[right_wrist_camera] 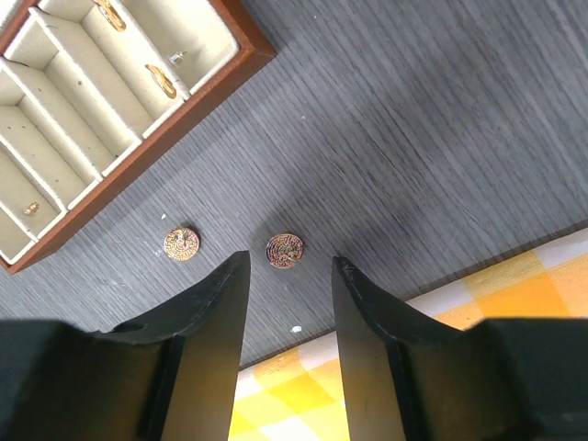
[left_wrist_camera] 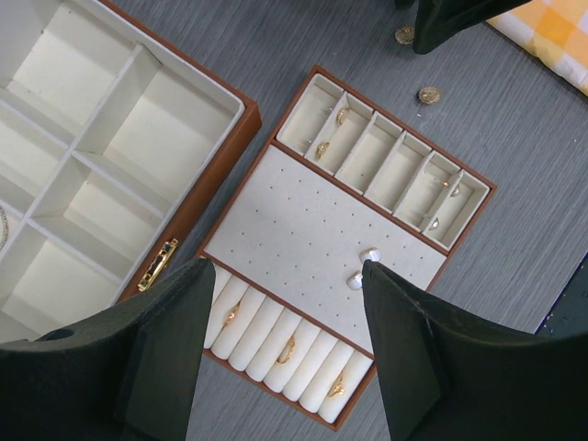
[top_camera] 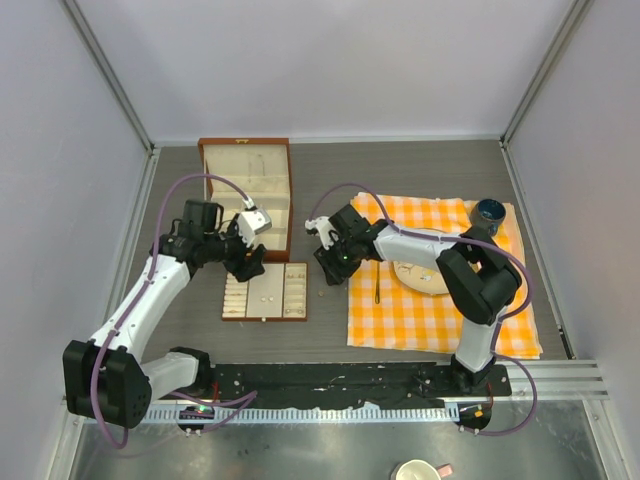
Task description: Organize the mixed jewelry
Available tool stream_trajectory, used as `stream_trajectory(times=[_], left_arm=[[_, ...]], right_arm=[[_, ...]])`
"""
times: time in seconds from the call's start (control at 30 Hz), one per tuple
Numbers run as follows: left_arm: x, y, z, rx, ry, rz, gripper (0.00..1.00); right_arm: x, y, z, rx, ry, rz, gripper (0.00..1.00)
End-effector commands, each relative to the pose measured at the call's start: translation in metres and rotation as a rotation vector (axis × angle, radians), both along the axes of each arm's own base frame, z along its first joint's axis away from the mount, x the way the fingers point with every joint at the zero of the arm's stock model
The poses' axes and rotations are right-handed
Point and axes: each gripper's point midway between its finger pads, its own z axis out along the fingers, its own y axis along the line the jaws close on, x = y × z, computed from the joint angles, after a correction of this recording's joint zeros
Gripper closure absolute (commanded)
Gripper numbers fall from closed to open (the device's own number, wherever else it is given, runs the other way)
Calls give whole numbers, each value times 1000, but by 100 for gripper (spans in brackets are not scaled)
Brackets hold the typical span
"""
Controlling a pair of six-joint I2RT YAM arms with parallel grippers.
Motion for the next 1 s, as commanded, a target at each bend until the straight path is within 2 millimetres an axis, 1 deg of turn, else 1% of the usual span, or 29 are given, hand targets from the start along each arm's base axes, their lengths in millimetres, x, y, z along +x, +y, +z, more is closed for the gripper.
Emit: stream_trajectory(times=[0.0,0.23,0.27,0.4,0.53,0.73,0.8,0.83,0.9,0.93,0.97], left_arm=[[4,0,5,-7,-42,-11,30],[4,0,3,-3,-39,-12,30],[4,0,3,-3,-40,-13,30],[4,1,3,-1,-39,-11,30],[3,1,2,1,-40,-16,30],[2,1,1,7,-36,-18,30],[2,2,0,9,-34,-17,30],[2,2,0,8,-36,-19,30],[2,2,-1,12,-34,-18,30],[2,2,-2,14,-30,-17,30],[1,1,-2,11,-33,-23,30]], right_arm=[[9,13,9,29,-33,0,55],[8,16,9,23,-37,9,65],[10,17,11,18,-44,9,69],[14,17,15,4,-69,9,73],[24,17,24,-16,-117,10,76],[33,15,34,-60,-173,31,78],[30,14,32,-79,-164,48,78],[33,15,35,-87,-176,60,78],[28,11,32,-117,-157,84,79],[30,11,31,-132,-159,94,79],[27,7,27,-159,-150,114,79]])
